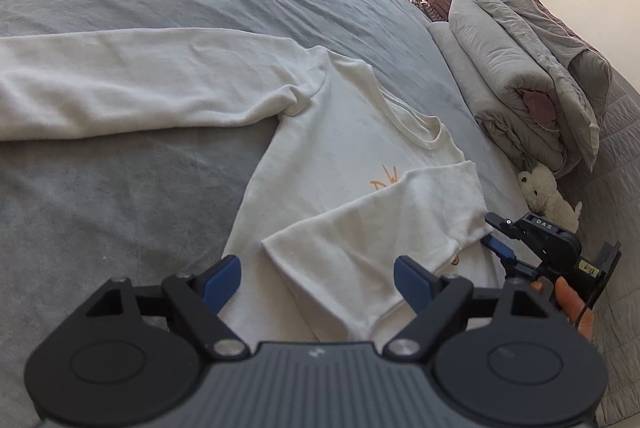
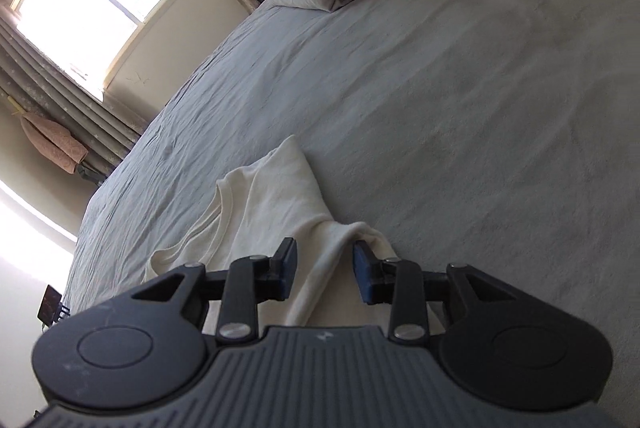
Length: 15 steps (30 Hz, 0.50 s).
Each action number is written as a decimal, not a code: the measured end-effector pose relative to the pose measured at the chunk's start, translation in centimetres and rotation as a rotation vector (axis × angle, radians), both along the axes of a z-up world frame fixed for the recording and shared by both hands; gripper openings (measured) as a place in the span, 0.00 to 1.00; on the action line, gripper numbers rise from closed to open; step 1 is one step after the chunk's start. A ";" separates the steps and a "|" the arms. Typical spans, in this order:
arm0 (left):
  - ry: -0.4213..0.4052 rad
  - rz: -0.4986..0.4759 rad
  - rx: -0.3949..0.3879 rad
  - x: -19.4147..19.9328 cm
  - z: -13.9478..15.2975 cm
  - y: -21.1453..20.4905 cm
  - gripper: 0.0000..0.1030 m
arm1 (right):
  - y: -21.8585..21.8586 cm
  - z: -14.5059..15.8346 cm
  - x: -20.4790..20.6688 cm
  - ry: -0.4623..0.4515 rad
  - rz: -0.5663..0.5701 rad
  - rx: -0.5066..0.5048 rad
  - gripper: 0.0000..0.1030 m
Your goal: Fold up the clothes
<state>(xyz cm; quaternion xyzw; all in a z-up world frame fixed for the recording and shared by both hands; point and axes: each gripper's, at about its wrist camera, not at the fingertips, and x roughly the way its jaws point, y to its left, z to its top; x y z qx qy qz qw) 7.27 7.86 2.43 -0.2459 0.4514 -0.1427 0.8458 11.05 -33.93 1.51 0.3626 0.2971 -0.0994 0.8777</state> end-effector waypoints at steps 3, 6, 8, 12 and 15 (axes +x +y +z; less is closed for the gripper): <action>-0.005 -0.008 0.036 0.0 0.1 -0.2 0.69 | 0.5 0.5 -0.3 0.008 -0.016 -0.147 0.05; -0.013 -0.013 0.084 -0.1 0.1 -0.6 0.60 | 0.8 0.5 -0.5 0.039 -0.009 -0.246 0.03; -0.017 -0.013 0.093 -0.1 0.1 -0.6 0.60 | 0.3 0.4 -0.7 0.038 -0.010 -0.241 0.04; -0.016 -0.010 0.091 0.0 0.1 -0.6 0.60 | 0.0 0.7 -0.8 -0.032 0.024 -0.206 0.25; -0.018 -0.012 0.097 -0.1 0.1 -0.7 0.60 | 0.7 0.4 0.2 -0.018 0.071 -0.235 0.56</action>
